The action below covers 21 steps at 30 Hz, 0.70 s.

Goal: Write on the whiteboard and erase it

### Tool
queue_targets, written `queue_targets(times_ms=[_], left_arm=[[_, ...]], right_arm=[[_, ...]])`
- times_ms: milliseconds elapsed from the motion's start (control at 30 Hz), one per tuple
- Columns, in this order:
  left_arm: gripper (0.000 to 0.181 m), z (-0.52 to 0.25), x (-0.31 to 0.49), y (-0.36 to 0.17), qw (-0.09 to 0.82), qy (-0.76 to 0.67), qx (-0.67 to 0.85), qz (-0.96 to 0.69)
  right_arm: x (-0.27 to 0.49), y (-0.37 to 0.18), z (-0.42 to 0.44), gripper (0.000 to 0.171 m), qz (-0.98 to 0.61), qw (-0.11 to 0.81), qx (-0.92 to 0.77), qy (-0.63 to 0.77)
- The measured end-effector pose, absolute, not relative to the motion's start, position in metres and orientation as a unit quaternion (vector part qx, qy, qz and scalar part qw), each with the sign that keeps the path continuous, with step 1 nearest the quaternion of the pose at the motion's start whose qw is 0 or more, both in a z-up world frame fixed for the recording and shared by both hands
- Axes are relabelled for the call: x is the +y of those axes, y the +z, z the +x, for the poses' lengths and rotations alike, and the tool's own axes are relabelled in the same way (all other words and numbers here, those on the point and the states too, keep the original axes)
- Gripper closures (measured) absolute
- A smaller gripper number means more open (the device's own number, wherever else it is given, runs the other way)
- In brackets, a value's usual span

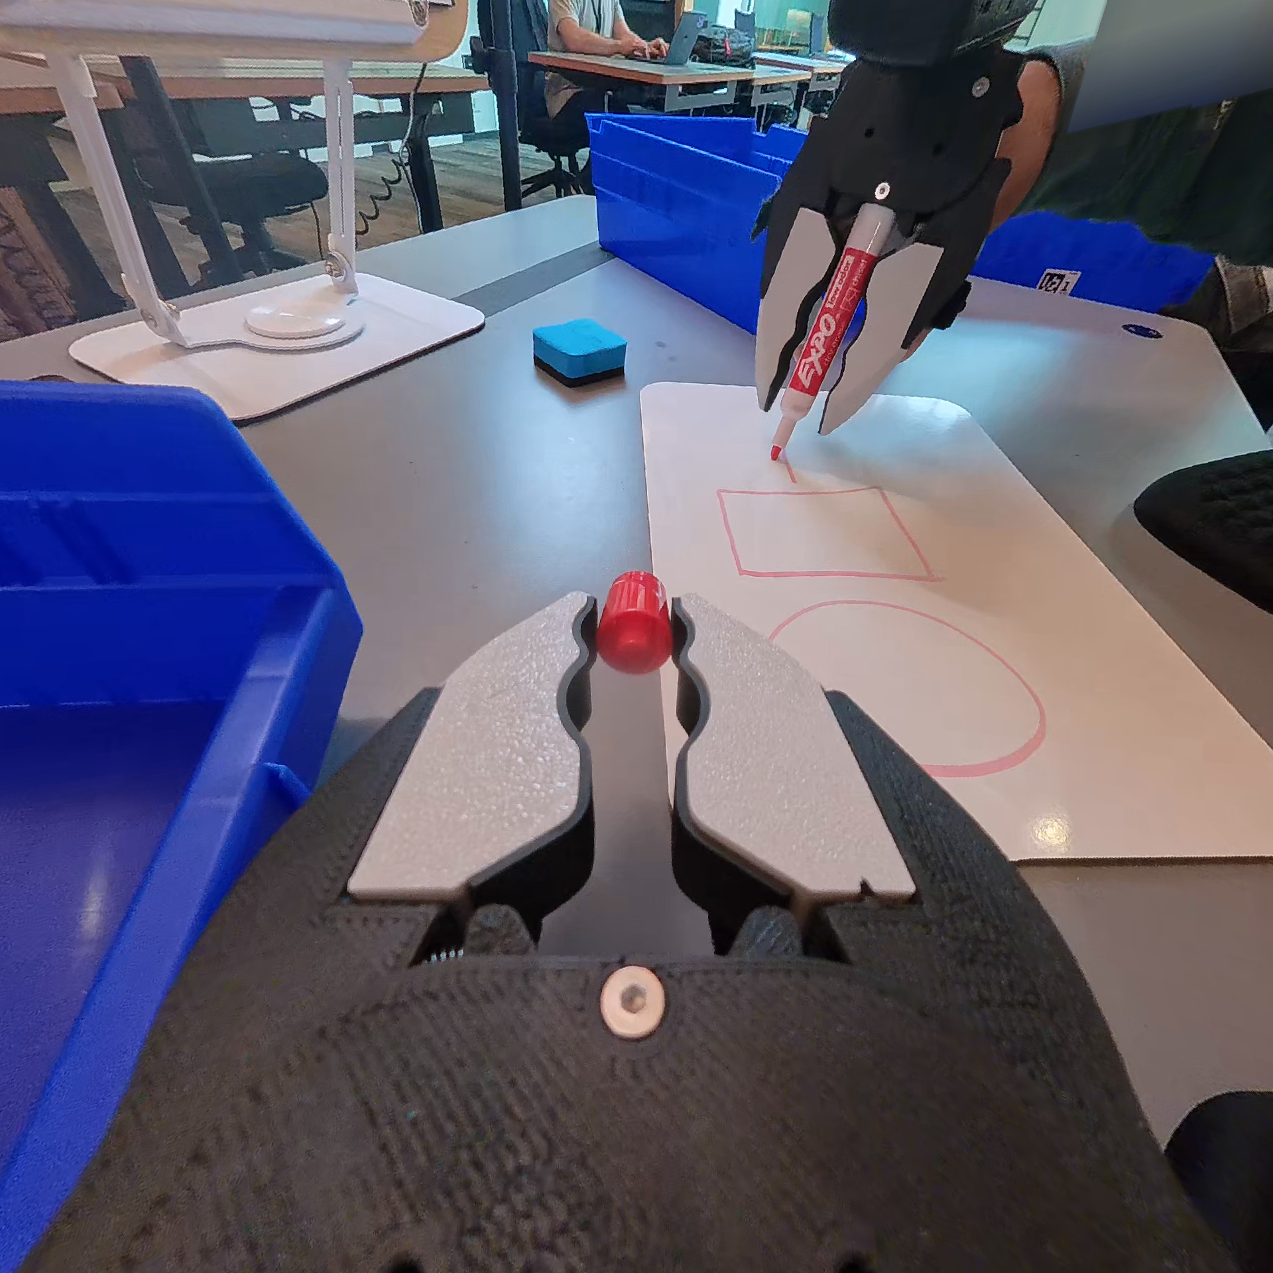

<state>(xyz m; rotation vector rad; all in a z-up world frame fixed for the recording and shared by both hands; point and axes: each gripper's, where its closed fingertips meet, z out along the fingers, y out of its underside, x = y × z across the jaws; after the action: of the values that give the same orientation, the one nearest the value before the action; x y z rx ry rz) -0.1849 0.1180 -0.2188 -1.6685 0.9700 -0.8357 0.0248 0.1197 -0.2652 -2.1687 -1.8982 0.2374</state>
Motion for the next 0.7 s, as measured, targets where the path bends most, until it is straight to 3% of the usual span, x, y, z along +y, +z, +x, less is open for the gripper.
queue_targets(times_ms=[700], left_arm=[[0.161,-0.185,0.117,-0.219,0.495,-0.345,0.402,-0.689]], right_arm=[[0.106,-0.262,0.035,0.138,-0.742,0.108,-0.658,0.073]])
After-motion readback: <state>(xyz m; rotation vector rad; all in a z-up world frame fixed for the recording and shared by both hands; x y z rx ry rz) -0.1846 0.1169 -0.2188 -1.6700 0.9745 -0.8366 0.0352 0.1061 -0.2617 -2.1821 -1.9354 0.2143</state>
